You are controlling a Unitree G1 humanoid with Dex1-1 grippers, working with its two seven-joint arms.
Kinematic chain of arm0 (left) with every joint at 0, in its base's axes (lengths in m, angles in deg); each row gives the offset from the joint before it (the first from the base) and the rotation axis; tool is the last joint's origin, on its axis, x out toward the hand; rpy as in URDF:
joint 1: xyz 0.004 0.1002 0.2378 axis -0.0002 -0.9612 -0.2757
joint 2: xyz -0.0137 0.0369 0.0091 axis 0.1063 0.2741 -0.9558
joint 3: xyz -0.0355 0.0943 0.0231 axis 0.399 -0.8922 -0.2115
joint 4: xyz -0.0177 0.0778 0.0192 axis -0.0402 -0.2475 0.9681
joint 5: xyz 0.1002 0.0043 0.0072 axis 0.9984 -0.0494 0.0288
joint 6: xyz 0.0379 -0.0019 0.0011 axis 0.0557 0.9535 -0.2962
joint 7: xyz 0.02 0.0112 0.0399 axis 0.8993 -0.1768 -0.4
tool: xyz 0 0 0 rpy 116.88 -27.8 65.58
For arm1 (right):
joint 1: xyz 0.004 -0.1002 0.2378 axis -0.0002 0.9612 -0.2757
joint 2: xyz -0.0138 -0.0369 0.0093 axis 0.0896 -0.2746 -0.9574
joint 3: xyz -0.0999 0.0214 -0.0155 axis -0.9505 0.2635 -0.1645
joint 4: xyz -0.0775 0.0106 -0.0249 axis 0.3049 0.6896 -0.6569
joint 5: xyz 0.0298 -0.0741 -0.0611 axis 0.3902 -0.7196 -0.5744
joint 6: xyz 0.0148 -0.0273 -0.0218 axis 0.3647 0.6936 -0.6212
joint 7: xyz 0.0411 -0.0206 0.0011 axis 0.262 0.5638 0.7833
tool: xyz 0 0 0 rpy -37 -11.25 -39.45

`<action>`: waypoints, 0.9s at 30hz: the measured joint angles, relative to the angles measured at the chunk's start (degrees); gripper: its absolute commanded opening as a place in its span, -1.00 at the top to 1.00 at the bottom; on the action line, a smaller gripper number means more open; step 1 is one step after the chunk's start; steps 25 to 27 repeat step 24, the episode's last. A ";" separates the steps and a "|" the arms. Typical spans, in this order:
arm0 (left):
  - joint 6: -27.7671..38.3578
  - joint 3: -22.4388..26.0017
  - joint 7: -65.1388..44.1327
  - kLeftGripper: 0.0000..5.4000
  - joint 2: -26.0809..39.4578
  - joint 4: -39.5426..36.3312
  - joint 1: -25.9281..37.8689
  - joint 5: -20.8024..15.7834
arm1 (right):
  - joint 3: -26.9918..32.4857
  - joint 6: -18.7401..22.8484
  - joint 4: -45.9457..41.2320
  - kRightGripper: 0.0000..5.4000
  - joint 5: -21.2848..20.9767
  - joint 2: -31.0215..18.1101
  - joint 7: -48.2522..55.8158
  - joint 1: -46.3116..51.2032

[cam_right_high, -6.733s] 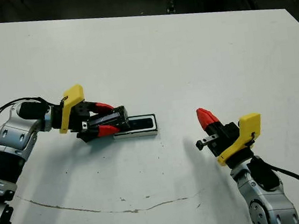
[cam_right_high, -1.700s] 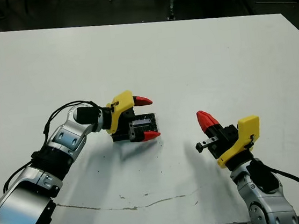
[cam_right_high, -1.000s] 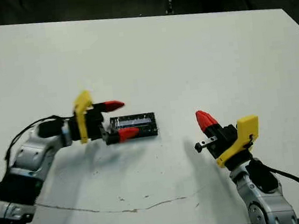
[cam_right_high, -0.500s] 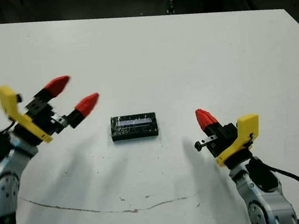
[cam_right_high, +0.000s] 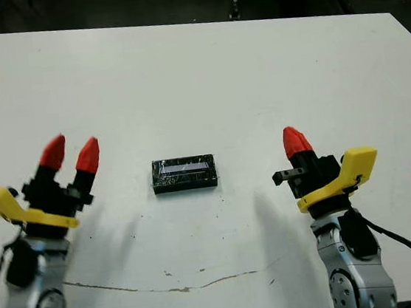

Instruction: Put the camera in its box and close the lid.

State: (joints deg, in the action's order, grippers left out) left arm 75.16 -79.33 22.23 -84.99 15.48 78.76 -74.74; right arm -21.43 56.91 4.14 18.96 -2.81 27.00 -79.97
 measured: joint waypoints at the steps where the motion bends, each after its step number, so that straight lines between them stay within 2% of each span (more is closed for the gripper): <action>1: 1.15 -0.34 0.59 0.15 -0.32 0.74 -0.38 0.68 | -0.08 -0.05 0.00 1.00 -0.03 0.17 -0.06 0.05; 9: 3.94 -1.93 3.25 0.60 -0.68 2.21 -1.29 3.75 | -0.77 -0.43 0.05 1.00 -1.32 0.91 -0.60 0.41; 16: 3.91 -2.88 4.16 0.96 -0.09 2.20 -1.29 4.13 | -1.45 -0.96 0.17 1.00 -2.32 0.98 -0.56 0.97; 27: 3.25 -3.50 4.69 0.99 0.32 2.05 -1.29 3.91 | -1.63 -0.62 0.15 1.00 -2.27 0.97 -0.60 1.16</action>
